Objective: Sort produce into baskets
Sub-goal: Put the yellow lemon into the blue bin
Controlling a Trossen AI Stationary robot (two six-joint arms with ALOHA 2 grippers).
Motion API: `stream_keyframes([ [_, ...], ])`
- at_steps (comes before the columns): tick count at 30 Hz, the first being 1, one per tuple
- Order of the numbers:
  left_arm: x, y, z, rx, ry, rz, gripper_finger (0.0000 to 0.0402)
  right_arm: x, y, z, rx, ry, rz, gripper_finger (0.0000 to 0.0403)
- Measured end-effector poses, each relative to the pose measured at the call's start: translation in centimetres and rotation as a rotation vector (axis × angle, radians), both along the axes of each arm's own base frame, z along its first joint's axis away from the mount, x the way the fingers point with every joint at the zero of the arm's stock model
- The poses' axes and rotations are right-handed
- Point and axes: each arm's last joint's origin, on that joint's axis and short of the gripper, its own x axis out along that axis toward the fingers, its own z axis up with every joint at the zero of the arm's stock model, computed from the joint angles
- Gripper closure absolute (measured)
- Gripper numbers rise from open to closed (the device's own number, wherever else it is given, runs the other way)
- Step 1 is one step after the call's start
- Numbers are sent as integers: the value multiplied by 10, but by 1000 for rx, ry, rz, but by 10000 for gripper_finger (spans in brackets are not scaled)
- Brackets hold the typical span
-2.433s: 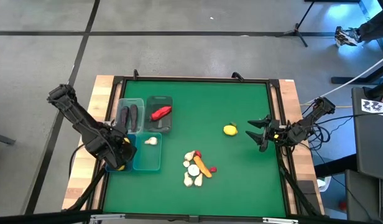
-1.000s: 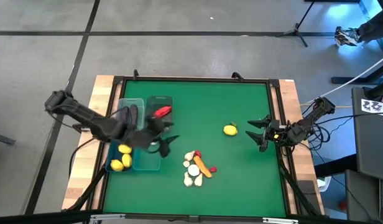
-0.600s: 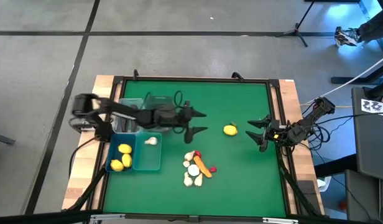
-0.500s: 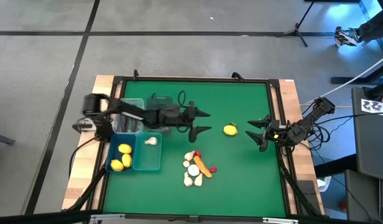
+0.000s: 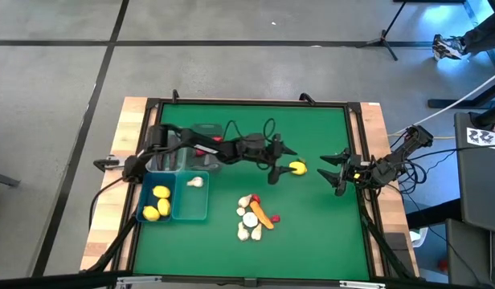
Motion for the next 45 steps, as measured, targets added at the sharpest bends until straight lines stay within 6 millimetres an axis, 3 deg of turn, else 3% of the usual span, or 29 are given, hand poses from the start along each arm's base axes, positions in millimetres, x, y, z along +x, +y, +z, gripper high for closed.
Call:
stream_keyframes([
  [6, 10, 1, -9, 25, 4, -5, 123, 0, 0, 0, -2, 2, 0, 123],
  [14, 20, 6, -41, 1, 63, 13, 123, 0, 0, 0, -4, 3, 0, 123],
  [23, 38, 9, -62, -1, 72, 40, 123, 0, 0, 0, -4, 3, 0, 123],
  [45, 35, 11, -77, -13, 195, 42, 126, 0, 0, 0, -26, 9, 0, 123],
])
